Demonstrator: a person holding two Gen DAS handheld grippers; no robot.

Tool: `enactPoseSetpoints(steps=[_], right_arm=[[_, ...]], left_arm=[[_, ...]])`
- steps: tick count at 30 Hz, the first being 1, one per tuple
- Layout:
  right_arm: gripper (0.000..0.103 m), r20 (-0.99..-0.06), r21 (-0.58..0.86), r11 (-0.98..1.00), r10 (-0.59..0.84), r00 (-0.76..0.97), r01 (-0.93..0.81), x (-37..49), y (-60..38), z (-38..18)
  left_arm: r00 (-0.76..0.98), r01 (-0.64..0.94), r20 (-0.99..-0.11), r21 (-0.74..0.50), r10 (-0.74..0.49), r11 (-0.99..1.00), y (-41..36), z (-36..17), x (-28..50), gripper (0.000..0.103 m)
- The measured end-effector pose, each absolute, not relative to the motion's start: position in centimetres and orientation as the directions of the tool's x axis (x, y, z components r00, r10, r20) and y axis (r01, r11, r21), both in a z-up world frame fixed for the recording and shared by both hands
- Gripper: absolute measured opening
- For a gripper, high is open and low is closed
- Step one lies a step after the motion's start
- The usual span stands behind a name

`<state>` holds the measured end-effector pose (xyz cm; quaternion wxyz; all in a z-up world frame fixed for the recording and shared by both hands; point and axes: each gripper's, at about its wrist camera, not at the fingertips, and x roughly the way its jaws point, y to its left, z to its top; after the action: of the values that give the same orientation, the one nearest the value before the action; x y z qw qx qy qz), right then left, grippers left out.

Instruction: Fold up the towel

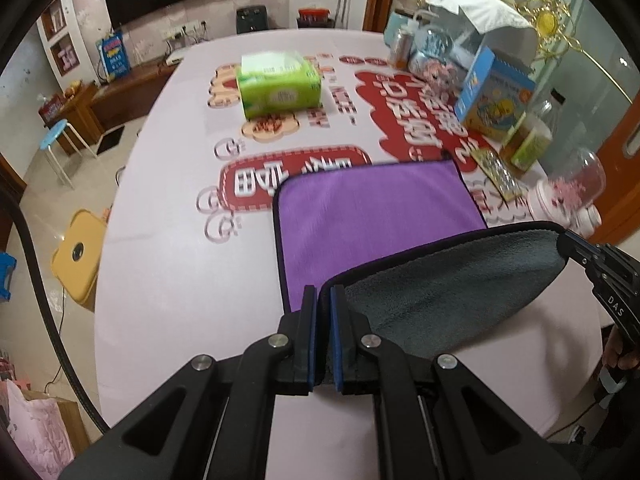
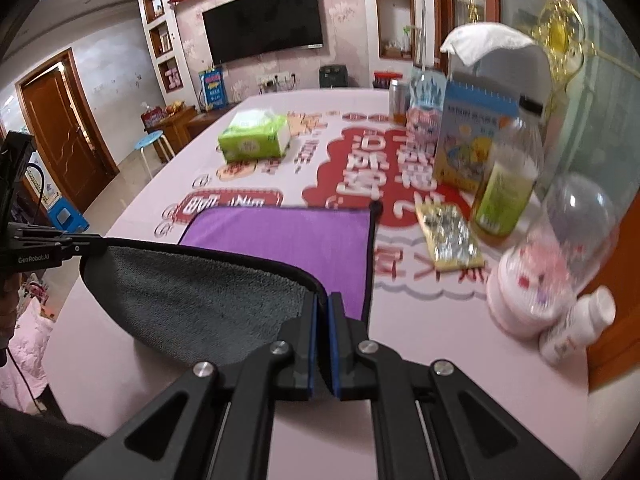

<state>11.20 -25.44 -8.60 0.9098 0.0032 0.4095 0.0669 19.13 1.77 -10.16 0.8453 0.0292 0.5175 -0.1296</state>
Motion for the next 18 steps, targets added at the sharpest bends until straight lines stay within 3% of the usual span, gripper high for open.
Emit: enactPoseSetpoints(steps=[18], right_arm=[[0.005,-0.601,-0.122,0.991,-0.029,0.799,-0.057,17.2,-24.2,-8.2]], left_arm=[[0.588,0.197,-0.798,-0.017,-0.132,0.98,0.6,-9.9,25.5,0.004]])
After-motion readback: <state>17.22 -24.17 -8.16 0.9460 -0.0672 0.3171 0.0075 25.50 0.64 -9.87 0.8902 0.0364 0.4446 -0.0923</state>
